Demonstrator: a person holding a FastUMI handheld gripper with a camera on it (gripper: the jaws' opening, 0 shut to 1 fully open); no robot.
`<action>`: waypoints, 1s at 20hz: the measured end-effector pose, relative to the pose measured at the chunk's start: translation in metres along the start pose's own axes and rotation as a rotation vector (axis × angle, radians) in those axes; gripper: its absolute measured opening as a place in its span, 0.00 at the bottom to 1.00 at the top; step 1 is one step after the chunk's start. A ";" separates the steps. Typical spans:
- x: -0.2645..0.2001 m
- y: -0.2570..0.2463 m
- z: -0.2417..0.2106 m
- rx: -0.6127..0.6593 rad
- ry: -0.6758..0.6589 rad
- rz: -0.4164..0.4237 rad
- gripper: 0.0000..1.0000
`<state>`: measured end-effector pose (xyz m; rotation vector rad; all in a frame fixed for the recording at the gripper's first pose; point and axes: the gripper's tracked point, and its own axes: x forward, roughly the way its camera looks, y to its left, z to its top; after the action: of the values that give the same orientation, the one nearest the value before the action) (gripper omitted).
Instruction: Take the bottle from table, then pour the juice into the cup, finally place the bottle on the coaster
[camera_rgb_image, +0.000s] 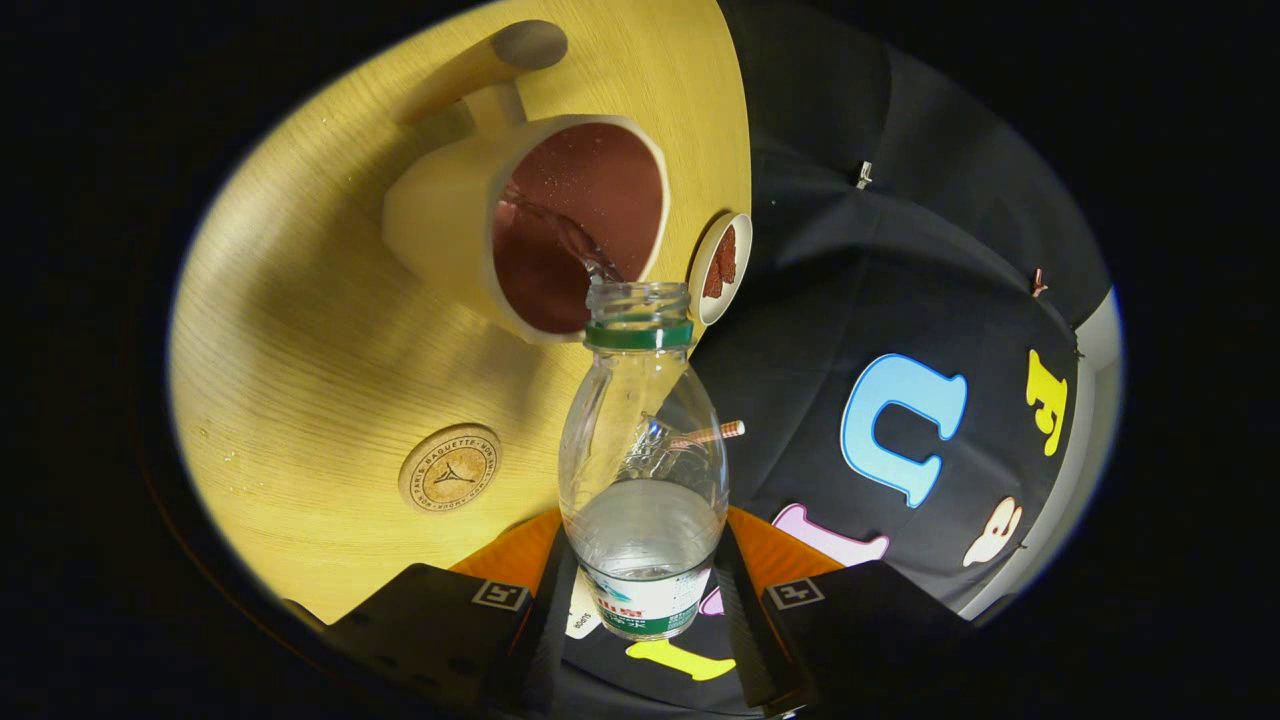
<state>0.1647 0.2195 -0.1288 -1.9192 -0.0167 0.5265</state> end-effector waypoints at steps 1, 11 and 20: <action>0.000 -0.001 0.000 -0.004 -0.001 -0.002 0.71; 0.001 -0.016 0.001 -0.080 -0.022 -0.022 0.71; 0.004 -0.026 0.005 -0.135 -0.037 -0.027 0.71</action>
<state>0.1724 0.2352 -0.1082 -2.0371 -0.1042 0.5549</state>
